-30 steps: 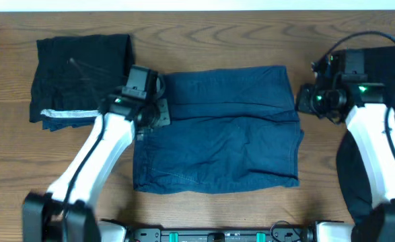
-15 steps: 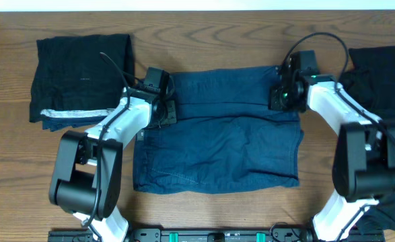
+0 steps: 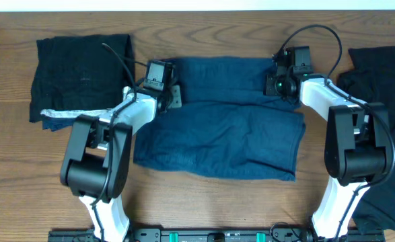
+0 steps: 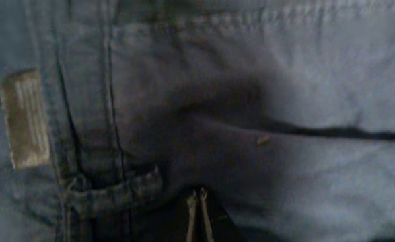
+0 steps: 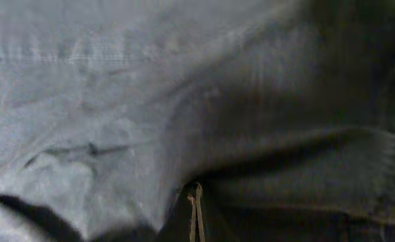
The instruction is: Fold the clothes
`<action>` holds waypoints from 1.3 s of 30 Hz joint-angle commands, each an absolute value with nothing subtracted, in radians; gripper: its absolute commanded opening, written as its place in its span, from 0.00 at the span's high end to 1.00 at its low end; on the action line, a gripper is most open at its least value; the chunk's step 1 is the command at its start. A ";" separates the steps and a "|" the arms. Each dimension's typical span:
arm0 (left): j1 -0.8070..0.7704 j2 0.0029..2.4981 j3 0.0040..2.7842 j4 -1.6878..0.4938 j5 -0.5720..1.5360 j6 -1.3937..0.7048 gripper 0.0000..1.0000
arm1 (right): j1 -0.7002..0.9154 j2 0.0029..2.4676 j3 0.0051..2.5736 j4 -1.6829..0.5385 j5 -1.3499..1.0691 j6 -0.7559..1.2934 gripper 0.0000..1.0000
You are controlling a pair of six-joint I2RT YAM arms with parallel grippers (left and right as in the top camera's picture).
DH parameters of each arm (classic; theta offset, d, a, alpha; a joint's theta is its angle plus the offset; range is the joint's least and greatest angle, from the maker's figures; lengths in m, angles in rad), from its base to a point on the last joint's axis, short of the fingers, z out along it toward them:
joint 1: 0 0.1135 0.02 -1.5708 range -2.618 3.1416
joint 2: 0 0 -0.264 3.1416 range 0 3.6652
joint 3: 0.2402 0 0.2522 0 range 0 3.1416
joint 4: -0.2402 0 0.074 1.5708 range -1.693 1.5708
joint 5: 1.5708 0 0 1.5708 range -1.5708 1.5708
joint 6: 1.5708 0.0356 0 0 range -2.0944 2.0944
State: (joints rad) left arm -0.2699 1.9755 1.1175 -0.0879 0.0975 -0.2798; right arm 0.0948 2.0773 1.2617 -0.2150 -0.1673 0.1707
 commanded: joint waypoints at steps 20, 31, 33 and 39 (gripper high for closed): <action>-0.264 1.565 1.151 -0.389 0.085 -0.218 0.93 | 0.052 1.708 1.263 -0.349 -0.031 0.118 0.77; -0.264 1.582 1.099 -0.595 0.085 -0.222 0.93 | 0.000 1.542 1.246 -0.680 -0.147 0.118 0.99; -0.264 1.630 1.099 -0.598 0.086 -0.221 0.93 | -0.001 1.562 1.231 -0.672 -0.173 0.117 0.99; -0.264 1.768 1.099 -0.647 0.085 -0.221 0.93 | -0.001 1.693 1.212 -0.667 -0.268 0.095 0.99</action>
State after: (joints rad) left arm -0.2691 1.7294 1.1110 -0.6277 0.0971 -0.2310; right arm 0.0059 1.6379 1.2308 -0.6647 -0.1902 0.1196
